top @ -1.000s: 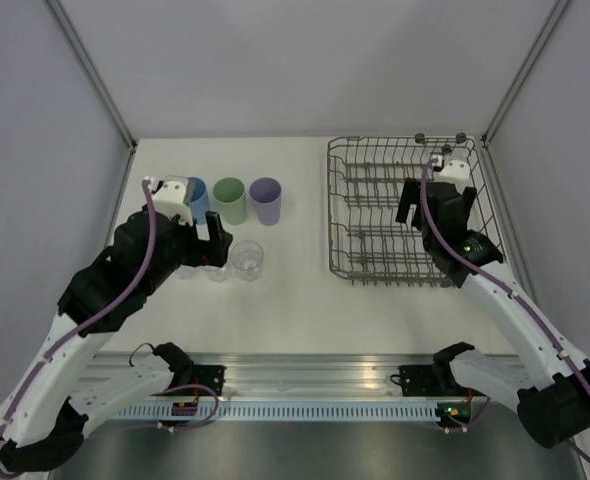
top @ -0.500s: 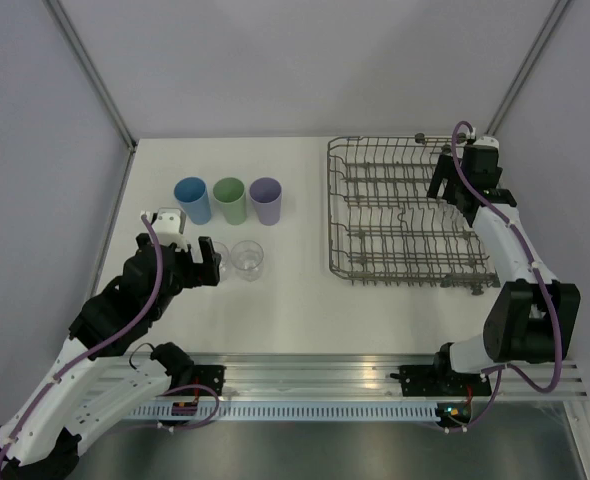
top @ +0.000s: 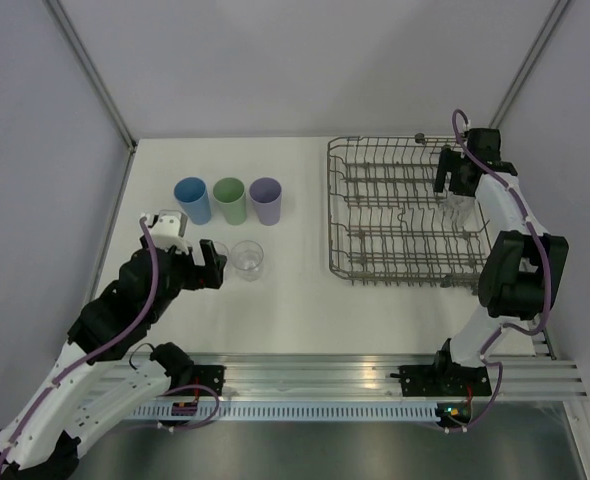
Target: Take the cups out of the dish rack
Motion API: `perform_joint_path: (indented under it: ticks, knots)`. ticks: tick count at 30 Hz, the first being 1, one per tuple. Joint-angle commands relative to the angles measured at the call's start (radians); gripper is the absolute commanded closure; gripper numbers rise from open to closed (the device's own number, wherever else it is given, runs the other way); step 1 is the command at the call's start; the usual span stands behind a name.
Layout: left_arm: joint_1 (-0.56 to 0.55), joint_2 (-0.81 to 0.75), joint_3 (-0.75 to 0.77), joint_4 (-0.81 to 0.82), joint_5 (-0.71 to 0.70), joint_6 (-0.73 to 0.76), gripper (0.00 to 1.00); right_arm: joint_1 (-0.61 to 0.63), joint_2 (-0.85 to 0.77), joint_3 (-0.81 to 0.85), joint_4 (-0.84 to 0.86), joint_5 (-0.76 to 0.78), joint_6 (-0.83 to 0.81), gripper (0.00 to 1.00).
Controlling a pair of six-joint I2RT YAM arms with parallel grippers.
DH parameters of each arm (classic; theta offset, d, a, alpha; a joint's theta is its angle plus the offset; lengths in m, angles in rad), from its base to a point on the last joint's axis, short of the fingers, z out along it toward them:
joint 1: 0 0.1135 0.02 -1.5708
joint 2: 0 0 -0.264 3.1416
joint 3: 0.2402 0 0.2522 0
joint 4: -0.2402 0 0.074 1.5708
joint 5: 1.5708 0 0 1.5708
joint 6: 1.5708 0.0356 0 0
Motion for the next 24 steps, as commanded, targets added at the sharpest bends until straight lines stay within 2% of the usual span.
perform_joint_path:
  ticks: [1, 12, 17, 21, 24]
  knots:
    - [-0.004, -0.009, -0.006, 0.05, 0.038, -0.004, 0.0, -0.014, 0.029, 0.044, -0.046, -0.015, -0.03, 0.02]
    - [-0.007, -0.022, -0.011, 0.06, 0.064, 0.003, 0.0, -0.063, 0.153, 0.11, -0.095, -0.067, -0.077, 0.02]
    - [-0.011, -0.026, -0.013, 0.064, 0.078, 0.009, 0.0, -0.074, 0.209, 0.121, -0.1, -0.098, -0.077, 0.06]
    - [-0.013, -0.026, -0.014, 0.067, 0.087, 0.012, 0.0, -0.074, 0.227, 0.13, -0.108, -0.089, -0.081, 0.13]
    - [-0.013, -0.029, -0.016, 0.07, 0.098, 0.013, 0.0, -0.076, 0.22, 0.132, -0.108, -0.064, -0.079, 0.23]
